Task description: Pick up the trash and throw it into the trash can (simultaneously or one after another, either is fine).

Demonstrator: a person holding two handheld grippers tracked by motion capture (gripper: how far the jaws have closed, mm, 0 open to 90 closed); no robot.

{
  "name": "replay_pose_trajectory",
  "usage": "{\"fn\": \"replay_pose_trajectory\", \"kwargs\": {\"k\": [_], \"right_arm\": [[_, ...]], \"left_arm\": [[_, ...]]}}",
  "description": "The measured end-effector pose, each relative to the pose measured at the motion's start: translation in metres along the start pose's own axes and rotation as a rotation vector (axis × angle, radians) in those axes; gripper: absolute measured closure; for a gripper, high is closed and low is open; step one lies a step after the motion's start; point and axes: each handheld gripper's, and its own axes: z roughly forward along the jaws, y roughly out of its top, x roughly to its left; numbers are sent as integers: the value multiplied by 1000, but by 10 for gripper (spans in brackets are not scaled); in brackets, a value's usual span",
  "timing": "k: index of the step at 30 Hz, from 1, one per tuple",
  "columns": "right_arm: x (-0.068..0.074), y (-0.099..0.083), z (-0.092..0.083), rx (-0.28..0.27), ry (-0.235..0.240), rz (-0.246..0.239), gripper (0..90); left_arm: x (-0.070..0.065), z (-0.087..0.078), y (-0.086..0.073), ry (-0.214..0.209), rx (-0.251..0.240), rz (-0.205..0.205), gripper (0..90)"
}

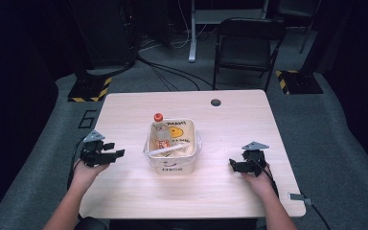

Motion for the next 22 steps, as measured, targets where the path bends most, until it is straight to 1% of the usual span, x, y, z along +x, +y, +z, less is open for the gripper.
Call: {"fn": "replay_pose_trajectory", "kwargs": {"k": [2, 5, 6, 7, 8, 11, 12, 13, 14, 17, 20, 22], "right_arm": [[0, 0, 0, 0, 0, 1, 134], [0, 0, 0, 0, 0, 1, 134], [0, 0, 0, 0, 0, 0, 134], [0, 0, 0, 0, 0, 0, 134], [0, 0, 0, 0, 0, 0, 134], [0, 0, 0, 0, 0, 1, 134], [0, 0, 0, 0, 0, 0, 134], [0, 0, 0, 0, 0, 1, 135], [0, 0, 0, 0, 0, 0, 135], [0, 0, 0, 0, 0, 0, 134], [0, 0, 0, 0, 0, 0, 134], [0, 0, 0, 0, 0, 0, 134]], "left_arm": [[1, 3, -5, 5, -7, 6, 389], [2, 7, -13, 8, -1, 19, 385], [2, 8, -15, 10, -1, 17, 385], [3, 9, -17, 10, 7, 22, 385], [3, 11, -20, 11, 1, 17, 385], [6, 16, -27, -3, 18, -11, 390], [8, 18, -29, -6, 26, -13, 391], [8, 19, -31, 2, 36, -15, 391], [9, 21, -33, 6, 39, -13, 392], [12, 25, -40, 3, 46, -28, 394], [14, 27, -44, 9, 69, -23, 399], [16, 29, -46, -1, 78, -31, 409]]}}
